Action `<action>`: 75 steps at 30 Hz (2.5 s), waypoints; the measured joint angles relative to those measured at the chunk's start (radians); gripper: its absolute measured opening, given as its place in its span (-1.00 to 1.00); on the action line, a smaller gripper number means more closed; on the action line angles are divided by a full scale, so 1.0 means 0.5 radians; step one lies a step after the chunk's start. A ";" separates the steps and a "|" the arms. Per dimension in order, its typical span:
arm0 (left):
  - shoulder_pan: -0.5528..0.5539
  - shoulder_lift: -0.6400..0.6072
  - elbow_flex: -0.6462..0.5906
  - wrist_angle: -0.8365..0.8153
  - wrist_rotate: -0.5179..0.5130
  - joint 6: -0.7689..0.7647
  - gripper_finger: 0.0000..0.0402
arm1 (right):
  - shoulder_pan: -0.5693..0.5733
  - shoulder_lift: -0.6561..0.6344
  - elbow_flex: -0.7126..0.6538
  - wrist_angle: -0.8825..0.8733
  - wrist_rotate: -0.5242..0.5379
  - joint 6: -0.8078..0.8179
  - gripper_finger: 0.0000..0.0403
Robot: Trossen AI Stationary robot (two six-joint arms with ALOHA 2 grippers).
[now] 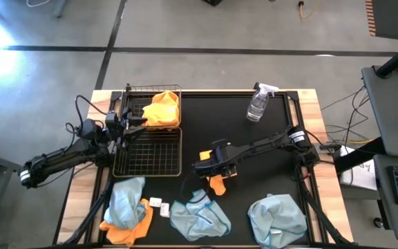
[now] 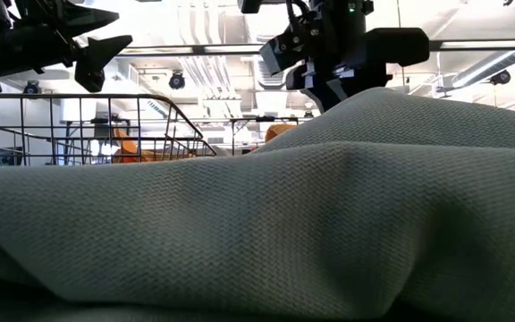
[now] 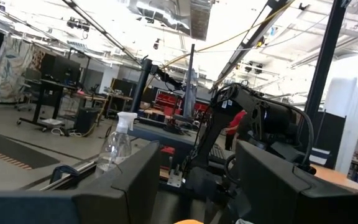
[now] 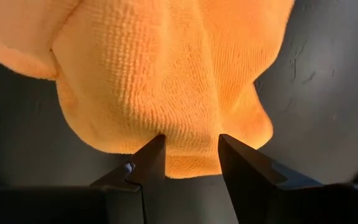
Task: Sort microfiber towel by color & place in baskets
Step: Put the right orange microfiber towel into the top wire basket
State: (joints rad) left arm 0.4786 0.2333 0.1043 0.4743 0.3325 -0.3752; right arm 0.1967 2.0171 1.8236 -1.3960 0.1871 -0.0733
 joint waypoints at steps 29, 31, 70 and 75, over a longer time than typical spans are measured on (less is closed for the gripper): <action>0.000 0.000 0.000 -0.069 0.000 -0.001 -0.03 | -0.001 0.000 -0.149 0.204 -0.023 -0.326 -0.29; 0.000 0.000 0.000 -0.069 0.000 -0.001 -0.03 | -0.001 0.000 -0.187 0.210 -0.023 -0.326 -0.29; 0.000 0.000 -0.004 -0.069 0.000 -0.002 -0.03 | -0.001 -0.116 -0.265 0.352 -0.008 0.212 -0.95; 0.000 0.000 -0.004 -0.067 0.000 -0.002 -0.03 | -0.002 -0.249 -0.246 0.440 -0.005 0.374 -0.95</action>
State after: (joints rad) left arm 0.4786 0.2333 0.1024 0.4408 0.3325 -0.3763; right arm 0.1959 1.8927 1.7007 -1.1758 0.1848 0.1138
